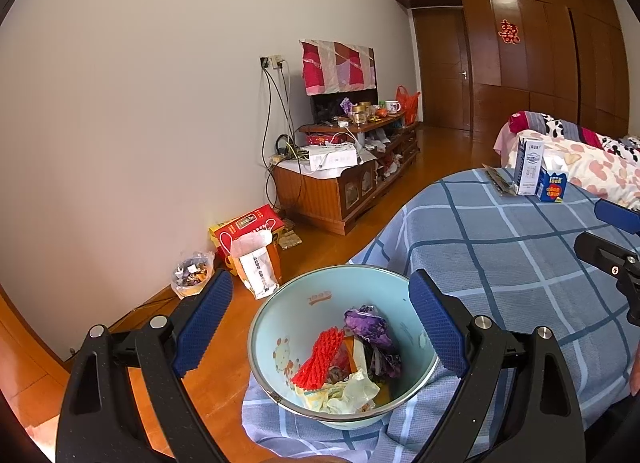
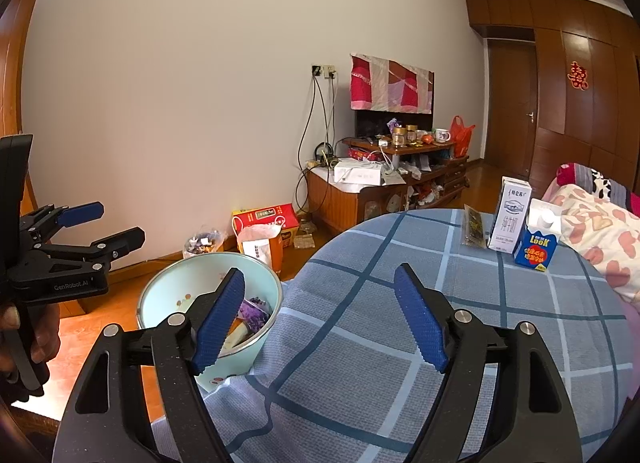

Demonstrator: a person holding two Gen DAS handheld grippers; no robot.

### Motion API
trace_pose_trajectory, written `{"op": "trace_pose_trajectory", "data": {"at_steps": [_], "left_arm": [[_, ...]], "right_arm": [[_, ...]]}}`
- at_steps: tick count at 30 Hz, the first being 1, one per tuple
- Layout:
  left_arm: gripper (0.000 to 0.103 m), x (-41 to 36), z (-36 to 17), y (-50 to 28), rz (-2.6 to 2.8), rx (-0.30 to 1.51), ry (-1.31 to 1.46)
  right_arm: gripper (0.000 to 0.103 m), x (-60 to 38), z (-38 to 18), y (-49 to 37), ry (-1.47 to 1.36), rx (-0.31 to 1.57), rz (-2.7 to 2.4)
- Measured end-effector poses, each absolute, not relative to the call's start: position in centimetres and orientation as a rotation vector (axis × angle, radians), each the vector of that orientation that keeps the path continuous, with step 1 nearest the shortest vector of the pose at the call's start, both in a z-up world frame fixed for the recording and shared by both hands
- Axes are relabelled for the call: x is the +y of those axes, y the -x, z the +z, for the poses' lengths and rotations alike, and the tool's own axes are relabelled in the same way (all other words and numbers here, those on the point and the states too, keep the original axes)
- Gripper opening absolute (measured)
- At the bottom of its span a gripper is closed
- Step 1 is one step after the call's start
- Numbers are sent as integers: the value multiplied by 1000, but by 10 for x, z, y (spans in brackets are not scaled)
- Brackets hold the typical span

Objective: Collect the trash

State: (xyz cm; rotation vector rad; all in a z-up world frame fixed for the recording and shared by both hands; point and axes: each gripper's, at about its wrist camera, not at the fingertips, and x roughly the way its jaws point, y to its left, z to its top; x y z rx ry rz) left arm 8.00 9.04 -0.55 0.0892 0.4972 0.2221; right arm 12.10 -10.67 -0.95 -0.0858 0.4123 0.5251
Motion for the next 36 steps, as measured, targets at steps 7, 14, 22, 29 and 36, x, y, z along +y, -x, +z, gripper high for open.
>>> {"op": "trace_pose_trajectory", "data": {"at_steps": [7, 14, 22, 29, 36], "left_arm": [[88, 93, -5, -79, 233, 498, -91], [88, 92, -7, -81, 213, 511, -85], [88, 95, -16, -87, 174, 552, -54], [88, 89, -26, -91, 155, 579, -62], [88, 92, -26, -92, 166, 584, -49]], "right_arm": [[77, -108, -10, -120, 85, 413, 522], [79, -127, -9, -130, 66, 416, 475], [83, -243, -36, -224, -64, 621, 163], [83, -326, -77, -303, -67, 806, -50], [83, -359, -109, -349, -84, 917, -98]]}}
